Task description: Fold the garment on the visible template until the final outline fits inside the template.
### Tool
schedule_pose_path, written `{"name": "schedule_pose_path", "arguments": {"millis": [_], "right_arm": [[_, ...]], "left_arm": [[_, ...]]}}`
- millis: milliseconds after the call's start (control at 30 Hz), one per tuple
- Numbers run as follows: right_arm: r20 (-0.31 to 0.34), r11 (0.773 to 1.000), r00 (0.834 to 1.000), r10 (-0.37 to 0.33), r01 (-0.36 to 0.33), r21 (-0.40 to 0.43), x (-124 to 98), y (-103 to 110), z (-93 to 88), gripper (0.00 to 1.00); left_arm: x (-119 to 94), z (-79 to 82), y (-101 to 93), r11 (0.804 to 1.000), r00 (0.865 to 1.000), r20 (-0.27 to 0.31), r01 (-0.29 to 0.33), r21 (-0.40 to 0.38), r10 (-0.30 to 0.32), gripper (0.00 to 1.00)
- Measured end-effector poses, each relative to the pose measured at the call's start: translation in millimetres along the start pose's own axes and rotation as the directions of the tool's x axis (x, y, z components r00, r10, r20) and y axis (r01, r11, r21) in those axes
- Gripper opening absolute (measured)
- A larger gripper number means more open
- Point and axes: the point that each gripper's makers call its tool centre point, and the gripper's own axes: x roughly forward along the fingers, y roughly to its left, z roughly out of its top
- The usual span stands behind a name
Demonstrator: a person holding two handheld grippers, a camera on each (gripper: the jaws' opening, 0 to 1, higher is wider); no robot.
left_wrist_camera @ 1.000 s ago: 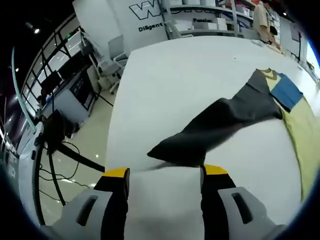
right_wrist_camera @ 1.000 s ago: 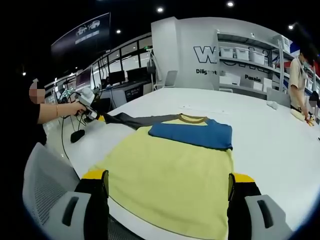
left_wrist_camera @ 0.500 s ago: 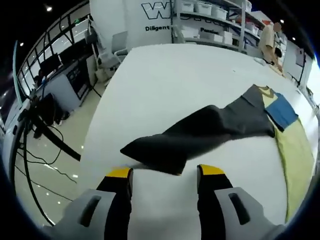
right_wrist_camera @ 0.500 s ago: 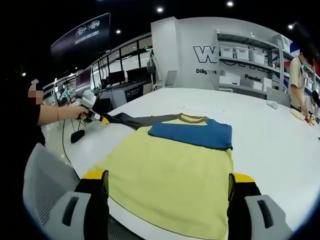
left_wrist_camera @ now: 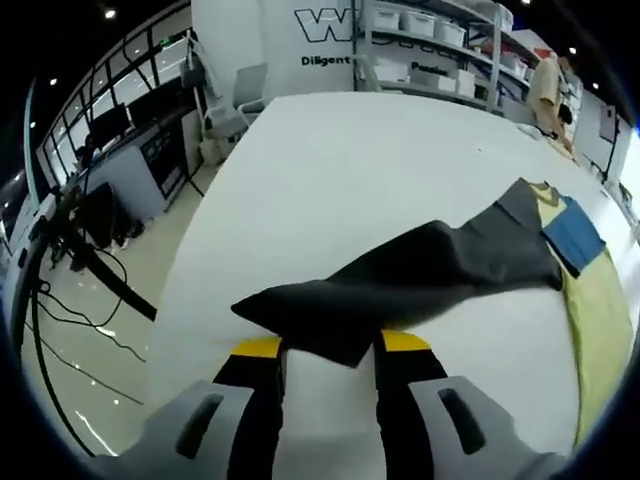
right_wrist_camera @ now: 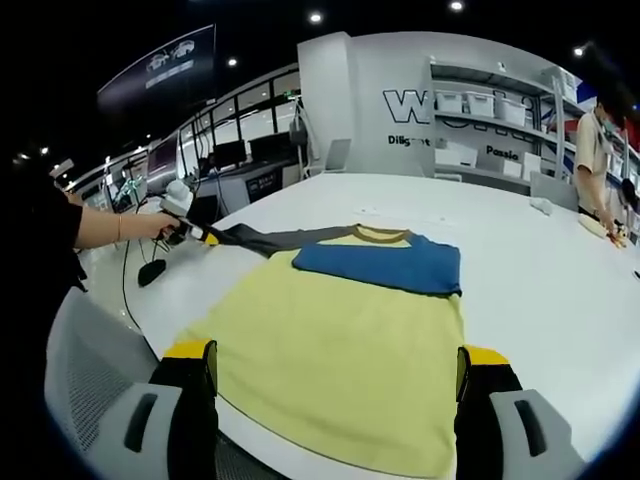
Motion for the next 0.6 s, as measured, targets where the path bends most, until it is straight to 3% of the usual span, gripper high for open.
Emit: {"name": "schedule_pose_path", "arguments": {"millis": [67,133,200,233,400,533,600], "right_arm": [[-0.001,1.000,1.000,-0.002,0.002,-0.003,0.1,-0.2,-0.1,0.99],[-0.001,1.000,1.000,-0.003,0.003,-0.002,0.3,-0.3,-0.3,0.99],[0.000,1.000,1.000,-0.009,0.009,-0.002,0.4,-1.2,-0.1,0.99],[0.001,1.000,1.000,-0.010,0.010,-0.003,0.2,-1.3,0.0,0.99],[-0.007,1.000,1.000,-0.008,0.008,-0.013,0.8,-0.5,-1.7,0.99],[-0.010,1.000,1.000,-0.006,0.005,-0.015,1.0,0.4,-2.1,0.99],[-0.015,1.000,1.000,-0.007,0.006,-0.015,1.2,0.2,-3.1,0.99]], "left_arm": [[-0.3,0.2,-0.6,1.000,1.000,0.002,0.002,0.013,-0.002,0.30],[-1.2,-0.3,-0.6,1.000,1.000,0.002,-0.005,0.031,0.005,0.20],[-3.1,-1.3,3.5,0.996,0.999,0.004,-0.033,0.084,0.033,0.07],[-3.0,-0.3,4.5,0.993,0.999,0.011,-0.039,0.114,0.038,0.05],[-7.0,-0.2,-0.9,0.998,1.000,0.000,-0.001,0.058,0.001,0.09],[-8.1,-1.3,-1.1,1.000,1.000,-0.005,0.009,0.015,-0.009,0.27],[-9.2,0.2,-2.6,1.000,1.000,0.003,0.015,0.014,-0.015,0.29]]}}
